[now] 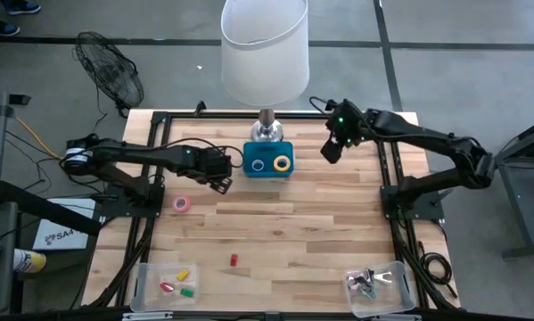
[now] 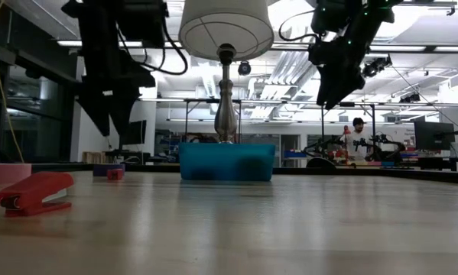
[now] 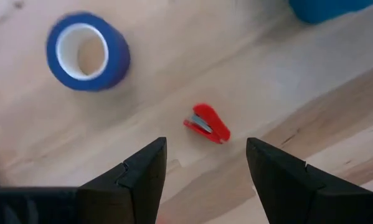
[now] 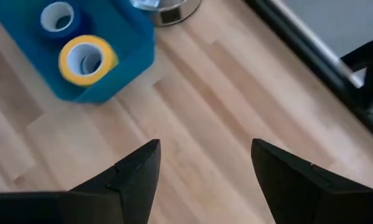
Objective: Pick and place Stapler, Stapler remover, tape
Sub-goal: Put the top red stapler into the left transparent bin
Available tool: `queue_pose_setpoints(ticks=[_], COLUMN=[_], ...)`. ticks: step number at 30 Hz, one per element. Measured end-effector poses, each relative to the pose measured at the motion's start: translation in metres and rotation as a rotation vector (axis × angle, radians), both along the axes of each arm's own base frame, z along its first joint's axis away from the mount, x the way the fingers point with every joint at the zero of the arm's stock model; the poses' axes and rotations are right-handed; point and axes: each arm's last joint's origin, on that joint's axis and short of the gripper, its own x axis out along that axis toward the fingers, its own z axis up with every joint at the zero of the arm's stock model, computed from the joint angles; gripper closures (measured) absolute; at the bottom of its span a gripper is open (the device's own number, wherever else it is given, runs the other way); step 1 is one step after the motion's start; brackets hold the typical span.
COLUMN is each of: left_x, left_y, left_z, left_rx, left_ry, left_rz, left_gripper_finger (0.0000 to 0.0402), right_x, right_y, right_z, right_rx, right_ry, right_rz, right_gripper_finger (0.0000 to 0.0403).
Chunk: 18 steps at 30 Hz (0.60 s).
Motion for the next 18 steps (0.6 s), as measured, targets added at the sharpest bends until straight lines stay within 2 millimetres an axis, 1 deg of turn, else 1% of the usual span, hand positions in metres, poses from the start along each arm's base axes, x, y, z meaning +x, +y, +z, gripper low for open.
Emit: queue_pose_setpoints(ticks=[3, 9, 14, 18], left_x=[0.006, 0.011, 0.011, 0.01], left_y=[0.0, 0.001, 0.003, 0.01], left_z=[-0.008, -0.021, -0.022, -0.022], left_rx=[-0.024, -0.047, -0.053, -0.09], left_ry=[0.01, 0.052, 0.051, 0.052], left_rz=[0.03, 0.1, 0.129, 0.141], left_gripper_finger=[0.0188, 0.0188, 0.0188, 0.0188], right_x=[-0.004, -0.012, -0.02, -0.022], right_y=[-0.01, -0.026, -0.038, -0.046], right_z=[0.002, 0.003, 0.004, 0.007], right_rx=[-0.036, -0.071, -0.071, -0.065], right_ry=[-0.012, -0.021, -0.048, -0.116], right_rz=[-0.004, -0.008, -0.017, -0.016], right_gripper_finger=[0.0161, 0.0161, 0.0161, 0.0161])
